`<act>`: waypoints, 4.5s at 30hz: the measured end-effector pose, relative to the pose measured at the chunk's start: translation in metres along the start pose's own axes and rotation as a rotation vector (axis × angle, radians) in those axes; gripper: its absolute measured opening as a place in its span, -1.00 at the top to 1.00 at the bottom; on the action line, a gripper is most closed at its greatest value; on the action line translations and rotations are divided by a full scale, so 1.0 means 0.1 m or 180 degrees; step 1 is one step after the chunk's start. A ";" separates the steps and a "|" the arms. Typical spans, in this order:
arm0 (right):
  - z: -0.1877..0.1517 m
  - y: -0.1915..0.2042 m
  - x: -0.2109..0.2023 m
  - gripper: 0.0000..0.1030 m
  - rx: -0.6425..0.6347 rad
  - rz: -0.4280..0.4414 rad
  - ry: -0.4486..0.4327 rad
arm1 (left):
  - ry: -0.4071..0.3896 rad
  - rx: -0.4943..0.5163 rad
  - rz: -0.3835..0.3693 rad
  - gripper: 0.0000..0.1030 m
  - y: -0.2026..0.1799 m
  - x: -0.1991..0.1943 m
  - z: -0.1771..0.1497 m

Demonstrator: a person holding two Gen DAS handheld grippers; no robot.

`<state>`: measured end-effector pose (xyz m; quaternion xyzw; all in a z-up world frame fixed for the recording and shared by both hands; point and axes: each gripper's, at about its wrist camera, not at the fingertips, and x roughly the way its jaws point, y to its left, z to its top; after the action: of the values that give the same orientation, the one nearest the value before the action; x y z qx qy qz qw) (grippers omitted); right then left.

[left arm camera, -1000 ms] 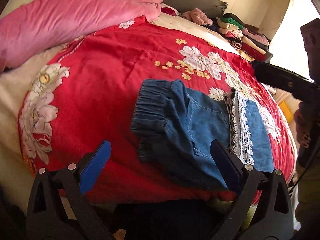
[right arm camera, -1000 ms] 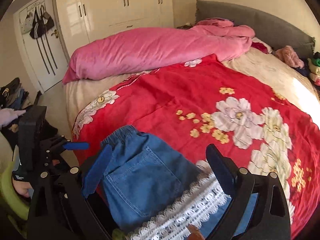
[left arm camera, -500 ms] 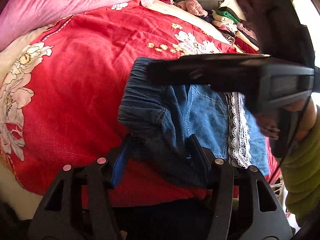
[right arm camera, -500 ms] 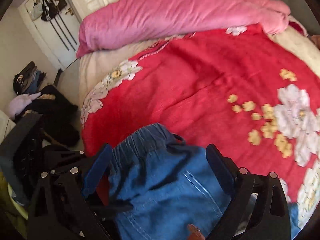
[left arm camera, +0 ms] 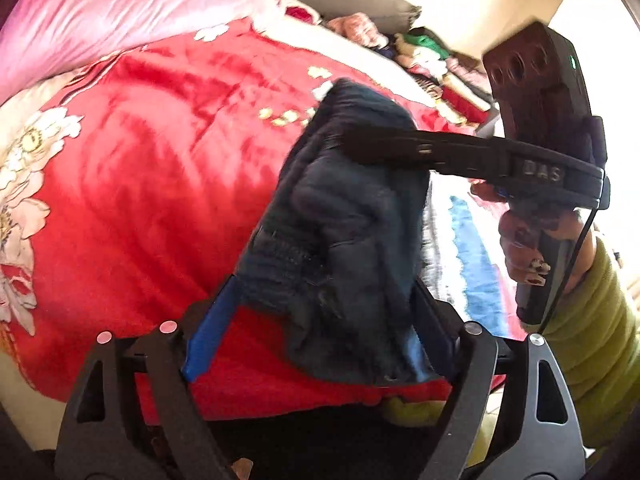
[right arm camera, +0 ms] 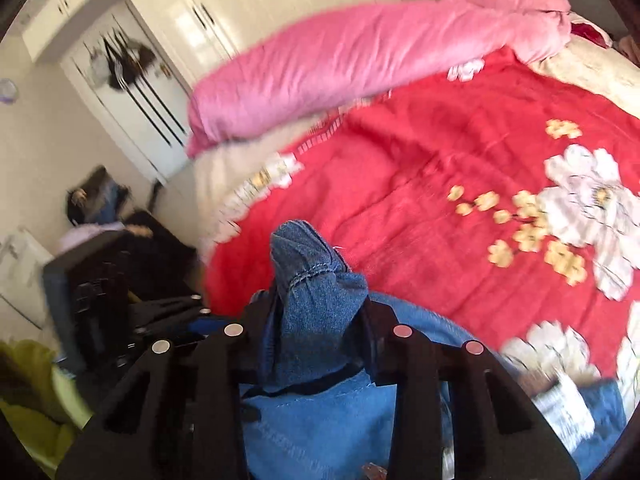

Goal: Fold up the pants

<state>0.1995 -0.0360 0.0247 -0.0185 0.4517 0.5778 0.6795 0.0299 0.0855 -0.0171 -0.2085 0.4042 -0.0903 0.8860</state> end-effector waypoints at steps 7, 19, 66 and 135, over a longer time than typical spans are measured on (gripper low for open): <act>-0.18 -0.06 -0.67 0.37 0.0126 0.0130 -0.0410 | 0.0247 -0.0038 -0.0705 -0.71 -0.42 0.20 0.02; -1.17 -0.63 -1.70 -0.64 0.1010 -0.0775 -0.0895 | 0.0707 0.0882 -0.1163 -0.71 -1.55 0.59 -0.24; -1.89 0.35 -1.96 -0.69 0.0144 -0.1887 -0.0807 | 0.0319 0.0850 0.0006 -0.81 -1.30 0.32 0.08; -1.05 0.17 -1.10 0.19 -0.0236 -0.1622 -0.0264 | 0.0753 0.1205 0.0179 0.08 -1.25 0.55 -0.35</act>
<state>0.1319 -0.1729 0.0410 -0.1329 0.3828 0.4044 0.8199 0.0408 -0.0552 -0.0198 -0.0152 0.4867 -0.1637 0.8579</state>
